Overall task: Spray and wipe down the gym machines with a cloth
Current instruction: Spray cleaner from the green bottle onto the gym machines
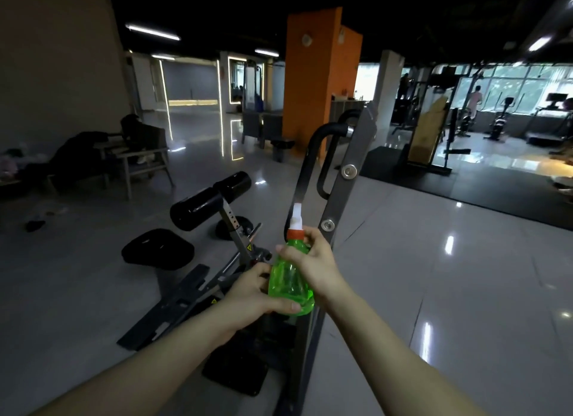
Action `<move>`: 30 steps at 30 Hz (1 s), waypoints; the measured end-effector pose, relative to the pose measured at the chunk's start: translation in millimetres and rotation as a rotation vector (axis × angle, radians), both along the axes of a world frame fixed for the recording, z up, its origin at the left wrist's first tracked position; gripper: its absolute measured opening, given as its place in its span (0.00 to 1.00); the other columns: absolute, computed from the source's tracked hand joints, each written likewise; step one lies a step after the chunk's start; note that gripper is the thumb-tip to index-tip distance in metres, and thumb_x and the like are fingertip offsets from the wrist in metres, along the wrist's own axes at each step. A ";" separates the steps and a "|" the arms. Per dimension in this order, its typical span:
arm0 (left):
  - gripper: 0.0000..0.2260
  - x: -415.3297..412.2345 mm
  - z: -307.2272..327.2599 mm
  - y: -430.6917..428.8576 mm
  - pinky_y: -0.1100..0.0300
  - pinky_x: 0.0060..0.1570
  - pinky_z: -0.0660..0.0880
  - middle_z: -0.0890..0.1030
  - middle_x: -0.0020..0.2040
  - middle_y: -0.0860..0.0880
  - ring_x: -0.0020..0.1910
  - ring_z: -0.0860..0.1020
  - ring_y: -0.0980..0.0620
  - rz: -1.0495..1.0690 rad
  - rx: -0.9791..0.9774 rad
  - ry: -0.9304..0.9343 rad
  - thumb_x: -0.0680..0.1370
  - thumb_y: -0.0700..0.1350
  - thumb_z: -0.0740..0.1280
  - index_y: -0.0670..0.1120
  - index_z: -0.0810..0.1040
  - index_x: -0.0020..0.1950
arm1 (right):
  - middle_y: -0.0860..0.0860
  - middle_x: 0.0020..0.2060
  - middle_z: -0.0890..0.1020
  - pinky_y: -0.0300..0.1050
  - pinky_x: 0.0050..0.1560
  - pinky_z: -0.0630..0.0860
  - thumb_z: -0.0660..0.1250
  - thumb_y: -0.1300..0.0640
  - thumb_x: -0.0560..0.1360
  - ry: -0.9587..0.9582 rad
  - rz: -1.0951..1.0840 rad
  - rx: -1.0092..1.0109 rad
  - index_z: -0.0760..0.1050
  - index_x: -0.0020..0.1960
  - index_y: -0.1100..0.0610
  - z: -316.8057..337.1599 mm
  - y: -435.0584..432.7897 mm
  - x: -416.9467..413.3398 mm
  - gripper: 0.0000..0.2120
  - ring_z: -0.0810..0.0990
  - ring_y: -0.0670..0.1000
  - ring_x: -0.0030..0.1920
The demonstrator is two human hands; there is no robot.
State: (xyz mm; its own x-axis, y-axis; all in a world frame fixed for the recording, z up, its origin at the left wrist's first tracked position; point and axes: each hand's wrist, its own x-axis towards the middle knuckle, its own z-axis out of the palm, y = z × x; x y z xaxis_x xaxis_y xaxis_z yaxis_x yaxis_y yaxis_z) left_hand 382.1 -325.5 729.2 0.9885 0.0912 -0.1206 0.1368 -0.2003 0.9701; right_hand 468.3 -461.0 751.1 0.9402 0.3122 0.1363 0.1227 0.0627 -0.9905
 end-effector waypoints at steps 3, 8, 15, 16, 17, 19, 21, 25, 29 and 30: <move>0.30 2.3 13.0 5.9 0.61 0.48 0.79 0.87 0.50 0.50 0.50 0.86 0.54 -0.018 -0.007 -0.029 0.63 0.41 0.84 0.47 0.77 0.61 | 0.56 0.54 0.82 0.56 0.55 0.84 0.80 0.56 0.68 -0.021 -0.009 -0.004 0.73 0.62 0.51 13.8 5.2 2.5 0.26 0.86 0.54 0.49; 0.30 13.6 33.6 12.6 0.59 0.54 0.80 0.87 0.50 0.50 0.52 0.86 0.53 -0.042 -0.020 -0.079 0.63 0.42 0.85 0.46 0.77 0.61 | 0.56 0.54 0.83 0.58 0.57 0.83 0.80 0.53 0.68 -0.074 -0.033 -0.017 0.72 0.66 0.52 39.5 10.4 9.0 0.29 0.86 0.55 0.51; 0.29 29.5 59.2 19.7 0.59 0.54 0.79 0.87 0.52 0.50 0.53 0.85 0.53 -0.085 -0.026 -0.141 0.65 0.41 0.84 0.47 0.76 0.62 | 0.54 0.56 0.82 0.59 0.57 0.83 0.79 0.45 0.64 -0.151 -0.083 -0.055 0.72 0.66 0.50 70.9 15.6 19.9 0.34 0.86 0.54 0.52; 0.28 31.6 62.5 19.5 0.62 0.51 0.79 0.87 0.52 0.50 0.52 0.86 0.53 -0.087 -0.036 -0.153 0.66 0.39 0.83 0.46 0.76 0.62 | 0.54 0.56 0.83 0.59 0.58 0.83 0.79 0.44 0.63 -0.157 -0.093 -0.053 0.72 0.67 0.50 73.9 16.1 22.0 0.35 0.86 0.54 0.52; 0.28 34.2 65.8 20.1 0.64 0.49 0.79 0.87 0.51 0.49 0.52 0.86 0.53 -0.088 -0.045 -0.167 0.66 0.38 0.82 0.45 0.76 0.62 | 0.55 0.56 0.83 0.59 0.58 0.83 0.79 0.44 0.63 -0.161 -0.108 -0.040 0.72 0.66 0.50 76.8 17.1 23.4 0.35 0.86 0.54 0.52; 0.30 41.2 71.7 20.9 0.60 0.52 0.80 0.87 0.52 0.47 0.53 0.86 0.50 -0.098 -0.067 -0.187 0.63 0.38 0.84 0.44 0.76 0.62 | 0.56 0.56 0.82 0.59 0.57 0.83 0.79 0.45 0.64 -0.179 -0.140 -0.004 0.72 0.64 0.48 81.9 17.7 26.2 0.31 0.85 0.55 0.52; 0.30 49.7 76.9 20.4 0.54 0.57 0.79 0.87 0.52 0.46 0.54 0.86 0.48 -0.124 -0.070 -0.201 0.63 0.39 0.84 0.43 0.77 0.62 | 0.55 0.57 0.81 0.56 0.57 0.82 0.79 0.48 0.67 -0.205 -0.170 0.007 0.72 0.62 0.47 87.1 15.3 31.1 0.27 0.84 0.54 0.53; 0.30 64.3 87.2 19.1 0.53 0.59 0.78 0.87 0.53 0.45 0.55 0.85 0.48 -0.146 -0.065 -0.234 0.62 0.42 0.83 0.45 0.78 0.62 | 0.50 0.56 0.80 0.49 0.58 0.81 0.77 0.53 0.73 -0.239 -0.206 0.050 0.69 0.64 0.48 98.2 9.5 44.1 0.25 0.82 0.48 0.52; 0.35 71.8 88.0 24.3 0.50 0.62 0.77 0.87 0.55 0.46 0.57 0.85 0.47 -0.158 -0.058 -0.232 0.59 0.45 0.84 0.47 0.78 0.64 | 0.49 0.53 0.79 0.52 0.60 0.80 0.77 0.53 0.74 -0.270 -0.223 0.045 0.69 0.62 0.49 97.0 15.5 50.8 0.23 0.82 0.50 0.53; 0.33 71.5 85.0 25.8 0.50 0.62 0.77 0.87 0.55 0.45 0.57 0.85 0.47 -0.150 -0.057 -0.232 0.60 0.43 0.84 0.46 0.78 0.64 | 0.50 0.53 0.79 0.52 0.60 0.80 0.77 0.54 0.74 -0.275 -0.218 0.035 0.69 0.62 0.49 94.7 18.1 50.7 0.23 0.82 0.51 0.53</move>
